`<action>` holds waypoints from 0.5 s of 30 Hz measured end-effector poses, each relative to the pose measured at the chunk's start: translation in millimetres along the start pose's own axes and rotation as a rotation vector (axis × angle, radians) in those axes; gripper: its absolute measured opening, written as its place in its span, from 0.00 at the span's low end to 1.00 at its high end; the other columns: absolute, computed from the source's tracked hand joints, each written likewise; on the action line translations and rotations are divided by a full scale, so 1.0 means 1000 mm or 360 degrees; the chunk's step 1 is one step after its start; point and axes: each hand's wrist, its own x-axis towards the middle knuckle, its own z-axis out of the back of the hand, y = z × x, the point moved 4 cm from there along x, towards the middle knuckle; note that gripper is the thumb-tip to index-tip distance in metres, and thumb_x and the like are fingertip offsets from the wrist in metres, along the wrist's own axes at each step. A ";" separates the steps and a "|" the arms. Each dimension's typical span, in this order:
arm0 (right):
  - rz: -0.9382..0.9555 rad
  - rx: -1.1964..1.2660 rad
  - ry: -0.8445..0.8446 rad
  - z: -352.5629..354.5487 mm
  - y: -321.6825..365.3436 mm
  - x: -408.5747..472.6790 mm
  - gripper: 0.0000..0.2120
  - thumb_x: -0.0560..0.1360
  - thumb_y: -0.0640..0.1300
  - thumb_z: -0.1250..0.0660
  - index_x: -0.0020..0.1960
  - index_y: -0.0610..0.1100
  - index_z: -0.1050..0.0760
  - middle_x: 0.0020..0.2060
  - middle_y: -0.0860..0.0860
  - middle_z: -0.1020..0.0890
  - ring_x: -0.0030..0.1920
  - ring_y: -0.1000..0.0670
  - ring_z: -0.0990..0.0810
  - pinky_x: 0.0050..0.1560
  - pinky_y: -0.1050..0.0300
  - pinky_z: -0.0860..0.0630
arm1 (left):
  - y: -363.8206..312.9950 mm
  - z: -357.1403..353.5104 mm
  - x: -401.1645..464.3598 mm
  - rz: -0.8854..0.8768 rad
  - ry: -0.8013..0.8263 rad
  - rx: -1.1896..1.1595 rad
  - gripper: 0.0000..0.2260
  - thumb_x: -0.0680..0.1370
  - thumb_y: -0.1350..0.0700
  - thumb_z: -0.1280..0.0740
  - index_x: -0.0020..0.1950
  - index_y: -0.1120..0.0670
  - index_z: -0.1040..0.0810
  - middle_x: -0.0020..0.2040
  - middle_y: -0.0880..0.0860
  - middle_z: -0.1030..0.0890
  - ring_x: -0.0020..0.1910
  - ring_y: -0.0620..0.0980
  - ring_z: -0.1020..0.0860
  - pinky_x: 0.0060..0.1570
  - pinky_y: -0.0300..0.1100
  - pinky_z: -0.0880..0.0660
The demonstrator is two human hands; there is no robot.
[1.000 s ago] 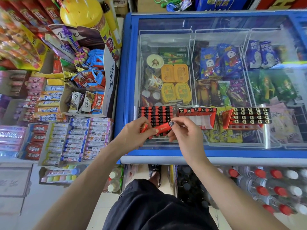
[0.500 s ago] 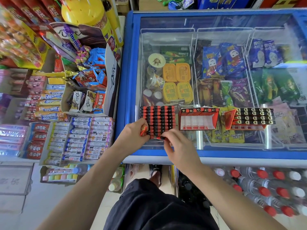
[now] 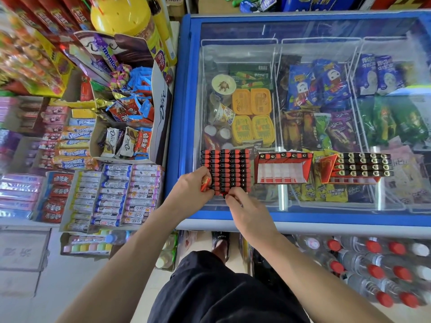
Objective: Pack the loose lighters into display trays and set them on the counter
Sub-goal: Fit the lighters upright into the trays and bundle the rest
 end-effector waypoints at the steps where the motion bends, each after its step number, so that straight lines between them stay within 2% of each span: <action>1: 0.0012 -0.0005 0.0000 0.001 0.001 0.001 0.16 0.67 0.27 0.25 0.52 0.38 0.21 0.48 0.45 0.21 0.33 0.50 0.28 0.28 0.57 0.26 | 0.000 0.000 0.000 0.0001 0.0000 0.0003 0.08 0.77 0.60 0.29 0.48 0.55 0.28 0.36 0.48 0.24 0.31 0.46 0.27 0.35 0.40 0.25; 5: 0.0055 -0.0007 -0.0010 0.002 0.003 0.003 0.17 0.67 0.28 0.24 0.53 0.36 0.20 0.47 0.44 0.22 0.38 0.48 0.24 0.28 0.54 0.24 | -0.003 0.000 -0.001 0.0074 -0.0035 -0.0064 0.09 0.80 0.56 0.31 0.52 0.54 0.31 0.38 0.51 0.23 0.32 0.47 0.26 0.34 0.41 0.27; 8: -0.0001 0.0014 -0.0024 0.004 0.004 0.005 0.22 0.64 0.27 0.23 0.56 0.36 0.21 0.47 0.44 0.22 0.36 0.48 0.24 0.29 0.55 0.23 | -0.011 0.002 -0.004 0.0167 -0.0002 -0.0354 0.11 0.82 0.54 0.33 0.55 0.57 0.33 0.35 0.53 0.20 0.28 0.45 0.24 0.29 0.36 0.27; 11: -0.0144 0.0094 -0.0088 0.015 0.006 0.009 0.16 0.71 0.32 0.27 0.57 0.40 0.25 0.45 0.47 0.24 0.32 0.50 0.27 0.26 0.57 0.25 | -0.022 0.005 -0.008 0.0247 0.0015 -0.0659 0.12 0.84 0.53 0.34 0.58 0.59 0.33 0.38 0.57 0.15 0.32 0.46 0.18 0.32 0.34 0.24; 13: -0.0303 0.0269 -0.0107 0.024 0.005 0.014 0.08 0.78 0.36 0.33 0.56 0.42 0.27 0.47 0.49 0.25 0.33 0.50 0.26 0.28 0.55 0.24 | -0.027 0.006 -0.008 0.0263 0.0009 -0.0815 0.12 0.84 0.51 0.35 0.57 0.60 0.31 0.43 0.58 0.14 0.37 0.48 0.15 0.38 0.40 0.18; 15: -0.0533 0.0613 -0.0118 0.032 0.003 0.021 0.05 0.80 0.37 0.35 0.55 0.42 0.25 0.46 0.51 0.23 0.37 0.51 0.24 0.34 0.54 0.23 | -0.030 0.004 -0.006 0.0248 -0.0005 -0.0877 0.12 0.84 0.50 0.36 0.55 0.59 0.29 0.42 0.53 0.14 0.42 0.50 0.13 0.48 0.54 0.16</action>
